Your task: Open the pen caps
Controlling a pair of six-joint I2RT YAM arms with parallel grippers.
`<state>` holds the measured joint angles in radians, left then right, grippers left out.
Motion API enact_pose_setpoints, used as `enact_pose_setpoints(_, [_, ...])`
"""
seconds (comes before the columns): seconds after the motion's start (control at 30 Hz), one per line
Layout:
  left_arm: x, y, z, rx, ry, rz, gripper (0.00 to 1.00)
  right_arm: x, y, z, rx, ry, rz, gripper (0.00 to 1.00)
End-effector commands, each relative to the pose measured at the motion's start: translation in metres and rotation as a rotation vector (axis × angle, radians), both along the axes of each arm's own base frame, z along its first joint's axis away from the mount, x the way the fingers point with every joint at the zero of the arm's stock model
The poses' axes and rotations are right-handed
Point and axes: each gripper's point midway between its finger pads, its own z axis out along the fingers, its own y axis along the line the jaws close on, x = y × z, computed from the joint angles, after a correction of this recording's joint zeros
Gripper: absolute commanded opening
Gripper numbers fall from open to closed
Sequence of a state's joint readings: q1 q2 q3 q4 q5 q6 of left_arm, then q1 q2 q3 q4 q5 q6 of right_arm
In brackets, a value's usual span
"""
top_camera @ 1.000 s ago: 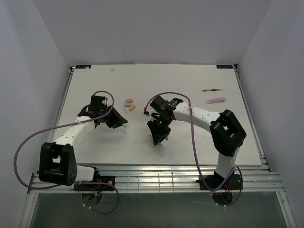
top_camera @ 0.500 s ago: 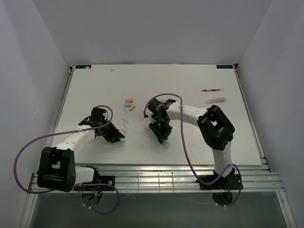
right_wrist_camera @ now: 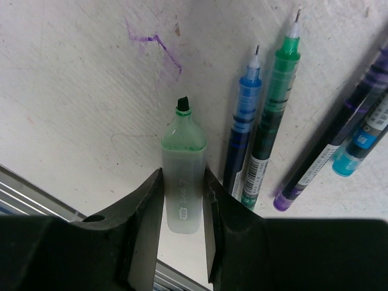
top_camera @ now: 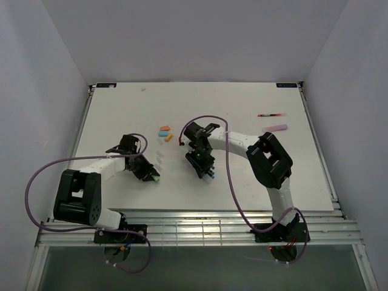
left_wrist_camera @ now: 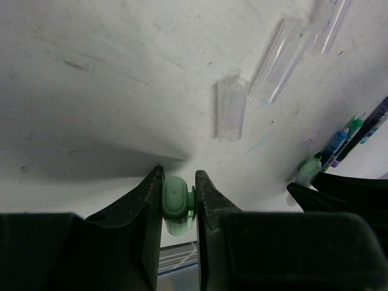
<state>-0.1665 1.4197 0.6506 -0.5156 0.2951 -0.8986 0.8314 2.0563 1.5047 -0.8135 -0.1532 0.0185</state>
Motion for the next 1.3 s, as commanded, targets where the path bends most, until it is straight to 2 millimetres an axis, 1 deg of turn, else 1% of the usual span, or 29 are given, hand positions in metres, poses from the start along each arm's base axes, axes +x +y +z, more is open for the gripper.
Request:
enact_pose_setpoints(0.0, [0.023,0.001,0.006,0.025,-0.066,-0.012,0.27,0.01,-0.005,-0.009,-0.049,-0.039,0.005,0.14])
enact_pose_setpoints(0.07, [0.024,0.001,0.001,0.031,-0.049,-0.013,0.29,0.012,-0.008,-0.012,-0.057,-0.049,0.032,0.18])
enact_pose_setpoints(0.13, [0.028,0.002,0.002,0.036,-0.053,-0.017,0.31,0.01,-0.01,-0.014,-0.064,-0.049,0.047,0.21])
enact_pose_setpoints(0.23, [0.031,0.002,0.002,0.044,-0.056,-0.019,0.37,0.012,-0.011,-0.014,-0.063,-0.055,0.054,0.27])
enact_pose_setpoints(0.27, [0.033,0.003,0.002,0.046,-0.06,-0.016,0.4,0.012,-0.01,-0.013,-0.061,-0.058,0.057,0.3])
enact_pose_setpoints(0.37, [0.035,0.002,0.004,0.047,-0.067,-0.02,0.44,0.014,-0.007,-0.009,-0.047,-0.063,0.055,0.36])
enact_pose_setpoints(0.57, [0.034,0.004,0.005,0.057,-0.07,-0.021,0.52,0.02,-0.001,0.002,-0.034,-0.084,0.035,0.41])
enact_pose_setpoints(0.67, [0.035,0.004,0.01,0.055,-0.089,-0.023,0.54,0.027,0.004,0.018,-0.014,-0.119,0.016,0.44])
enact_pose_setpoints(0.7, [0.035,0.004,0.012,0.052,-0.097,-0.024,0.54,0.033,0.008,0.03,0.005,-0.146,0.004,0.45])
enact_pose_setpoints(0.77, [0.035,0.003,0.02,0.042,-0.121,-0.025,0.55,0.039,0.01,0.044,0.012,-0.177,-0.03,0.47])
enact_pose_setpoints(0.8, [0.036,0.003,0.024,0.041,-0.137,-0.029,0.55,0.048,0.015,0.055,0.036,-0.2,-0.06,0.48])
enact_pose_setpoints(0.83, [0.037,0.003,0.028,0.041,-0.154,-0.034,0.55,0.052,0.017,0.063,0.049,-0.211,-0.077,0.5])
enact_pose_setpoints(0.87, [0.039,0.002,0.037,0.038,-0.192,-0.041,0.55,0.056,0.016,0.07,0.055,-0.214,-0.097,0.51])
enact_pose_setpoints(0.9, [0.041,0.003,0.043,0.039,-0.217,-0.045,0.55,0.065,0.013,0.077,0.065,-0.219,-0.129,0.52])
enact_pose_setpoints(0.93, [0.042,0.004,0.048,0.043,-0.237,-0.051,0.55,0.075,0.018,0.092,0.097,-0.236,-0.167,0.52])
enact_pose_setpoints(0.97, [0.043,0.004,0.052,0.044,-0.252,-0.053,0.55,0.081,0.018,0.099,0.117,-0.233,-0.192,0.54])
enact_pose_setpoints(1.0, [0.044,0.003,0.058,0.04,-0.269,-0.056,0.55,0.092,0.009,0.106,0.126,-0.231,-0.24,0.54])
enact_pose_setpoints(1.07, [0.045,0.0,0.064,0.024,-0.289,-0.058,0.55,0.11,0.003,0.12,0.161,-0.232,-0.34,0.55])
enact_pose_setpoints(1.1, [0.046,0.0,0.069,0.016,-0.307,-0.056,0.56,0.127,-0.013,0.125,0.172,-0.236,-0.415,0.56])
enact_pose_setpoints(1.17, [0.048,-0.003,0.074,0.001,-0.333,-0.06,0.56,0.146,-0.034,0.133,0.181,-0.242,-0.552,0.57])
enact_pose_setpoints(1.2, [0.049,-0.004,0.077,-0.006,-0.344,-0.061,0.56,0.164,-0.059,0.135,0.178,-0.248,-0.642,0.57])
enact_pose_setpoints(1.23, [0.05,-0.005,0.079,-0.01,-0.355,-0.065,0.56,0.174,-0.071,0.137,0.182,-0.255,-0.7,0.57])
enact_pose_setpoints(1.27, [0.052,-0.005,0.082,-0.012,-0.368,-0.072,0.56,0.185,-0.086,0.138,0.178,-0.259,-0.798,0.58])
